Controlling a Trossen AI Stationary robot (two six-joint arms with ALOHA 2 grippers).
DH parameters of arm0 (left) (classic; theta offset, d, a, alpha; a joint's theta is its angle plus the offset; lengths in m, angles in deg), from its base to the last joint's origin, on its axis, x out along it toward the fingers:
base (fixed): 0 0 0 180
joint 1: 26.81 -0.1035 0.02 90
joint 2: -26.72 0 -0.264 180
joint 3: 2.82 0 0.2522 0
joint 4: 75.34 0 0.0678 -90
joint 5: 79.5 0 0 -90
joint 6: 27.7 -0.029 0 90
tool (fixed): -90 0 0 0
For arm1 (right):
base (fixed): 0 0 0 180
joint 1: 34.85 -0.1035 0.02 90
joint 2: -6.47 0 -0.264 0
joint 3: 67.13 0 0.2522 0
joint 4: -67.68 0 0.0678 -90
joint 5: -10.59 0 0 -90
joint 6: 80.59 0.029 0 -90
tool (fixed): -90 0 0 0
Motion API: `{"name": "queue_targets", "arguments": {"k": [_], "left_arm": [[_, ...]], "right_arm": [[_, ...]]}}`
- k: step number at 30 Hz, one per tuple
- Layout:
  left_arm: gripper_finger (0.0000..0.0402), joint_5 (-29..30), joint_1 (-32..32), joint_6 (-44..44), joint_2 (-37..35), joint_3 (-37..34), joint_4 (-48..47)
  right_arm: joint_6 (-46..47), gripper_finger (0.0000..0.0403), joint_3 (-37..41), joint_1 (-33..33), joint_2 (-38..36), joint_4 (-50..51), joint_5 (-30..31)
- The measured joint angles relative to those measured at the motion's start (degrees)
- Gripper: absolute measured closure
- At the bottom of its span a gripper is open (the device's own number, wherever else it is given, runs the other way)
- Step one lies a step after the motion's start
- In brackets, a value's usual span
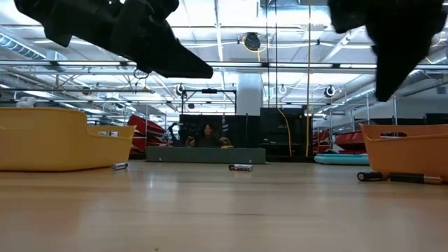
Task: Sort batteries
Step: Put the black battery into the orange bin
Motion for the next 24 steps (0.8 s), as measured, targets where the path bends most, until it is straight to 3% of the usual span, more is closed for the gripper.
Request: {"name": "queue_targets", "arguments": {"k": [5, 9, 24], "left_arm": [[0.0243, -0.4, 0.0, 0.9, 0.0, 0.0, -0.2], [0.0243, -0.5, 0.5, 1.0, 0.0, 0.0, -0.3], [0.0243, -0.5, 0.6, 0.9, 0.0, 0.0, -1.1]], "right_arm": [[-12.9, 0.0283, -4.5, 2.7, 8.9, -2.2, -5.2], [-19.8, 0.0283, -6.5, 4.3, 13.3, -1.0, -5.4], [-33.3, 0.0284, -1.0, 6.2, 15.1, -5.9, -9.0]]}}
